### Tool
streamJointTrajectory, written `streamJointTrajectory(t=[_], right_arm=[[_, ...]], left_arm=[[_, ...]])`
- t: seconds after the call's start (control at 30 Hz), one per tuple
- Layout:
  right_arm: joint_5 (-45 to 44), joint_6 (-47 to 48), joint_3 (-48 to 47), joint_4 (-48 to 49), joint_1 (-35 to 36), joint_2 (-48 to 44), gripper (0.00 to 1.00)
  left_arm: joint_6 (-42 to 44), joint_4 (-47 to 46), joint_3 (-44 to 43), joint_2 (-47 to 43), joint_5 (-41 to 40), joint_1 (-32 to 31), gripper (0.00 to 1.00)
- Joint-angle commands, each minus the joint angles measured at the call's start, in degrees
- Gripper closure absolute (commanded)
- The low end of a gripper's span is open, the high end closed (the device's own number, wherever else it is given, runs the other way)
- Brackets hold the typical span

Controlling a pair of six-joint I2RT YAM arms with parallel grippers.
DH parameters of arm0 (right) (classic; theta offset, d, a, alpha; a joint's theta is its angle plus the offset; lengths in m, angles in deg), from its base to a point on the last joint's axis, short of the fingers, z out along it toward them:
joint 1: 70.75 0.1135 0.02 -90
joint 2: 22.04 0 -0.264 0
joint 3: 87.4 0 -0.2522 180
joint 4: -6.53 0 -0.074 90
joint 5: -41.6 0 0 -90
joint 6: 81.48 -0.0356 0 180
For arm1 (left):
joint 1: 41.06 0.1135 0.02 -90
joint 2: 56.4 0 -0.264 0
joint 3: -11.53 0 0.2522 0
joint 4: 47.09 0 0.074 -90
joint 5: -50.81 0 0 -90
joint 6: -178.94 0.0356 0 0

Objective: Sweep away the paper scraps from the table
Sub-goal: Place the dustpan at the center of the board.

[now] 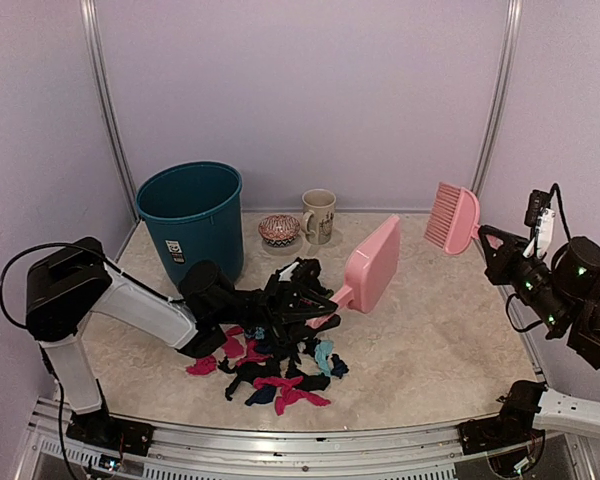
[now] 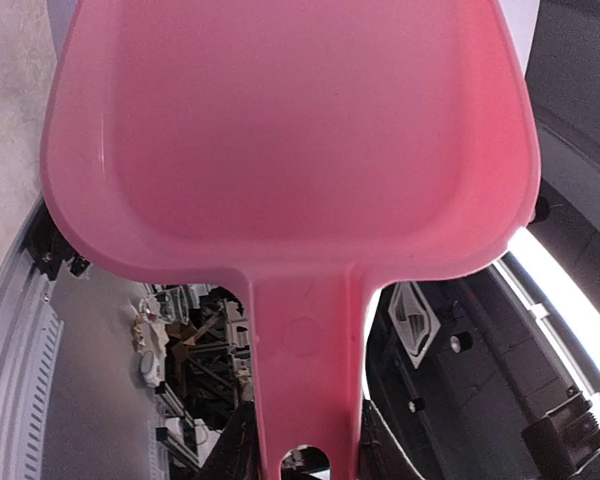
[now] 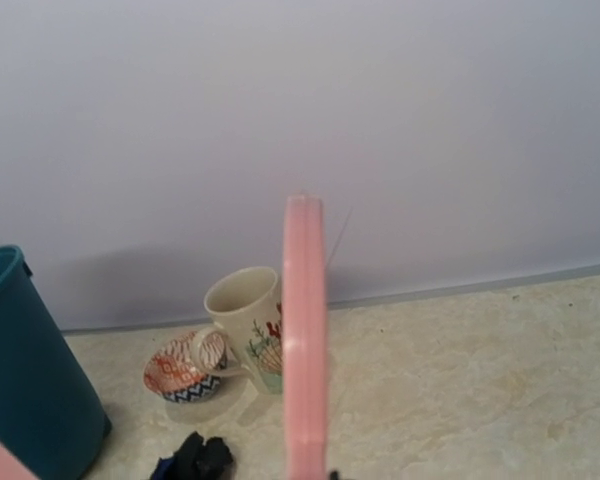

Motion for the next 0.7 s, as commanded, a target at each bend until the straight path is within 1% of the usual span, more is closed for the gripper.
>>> streamJointTrajectory(t=[0.0, 0.2, 0.37, 0.47, 0.53, 0.6, 0.67], right_arm=[[0.1, 0.7, 0.3, 1.2, -0.6, 2.0, 1.0], [-0.6, 2.4, 0.3, 1.5, -0.6, 4.4, 1.0], [-1.1, 3.1, -0.2, 0.6, -0.6, 6.8, 1.0], [-0.9, 3.5, -0.6, 0.3, -0.6, 7.9, 1.0], [-0.9, 3.8, -0.7, 0.3, -0.6, 8.6, 1.0], [-0.6, 3.9, -0.9, 0.2, -0.6, 9.4, 1.0], [-0.4, 4.0, -0.8, 0.4, -0.6, 9.9, 1.0]], left_arm=[[19.3, 23.7, -2.7, -7.6, 0.4, 0.0, 1.0], [42.8, 58.8, -10.3, -13.0, -5.3, -0.8, 1.0], [59.1, 83.8, -17.7, -14.6, -16.0, -2.9, 1.0], [64.7, 95.3, -21.7, -15.2, -23.5, -4.8, 1.0], [66.6, 100.0, -22.6, -15.7, -28.5, -6.0, 1.0], [67.9, 103.2, -22.4, -16.4, -32.7, -7.0, 1.0], [68.5, 105.9, -21.8, -17.3, -38.4, -8.3, 1.0]])
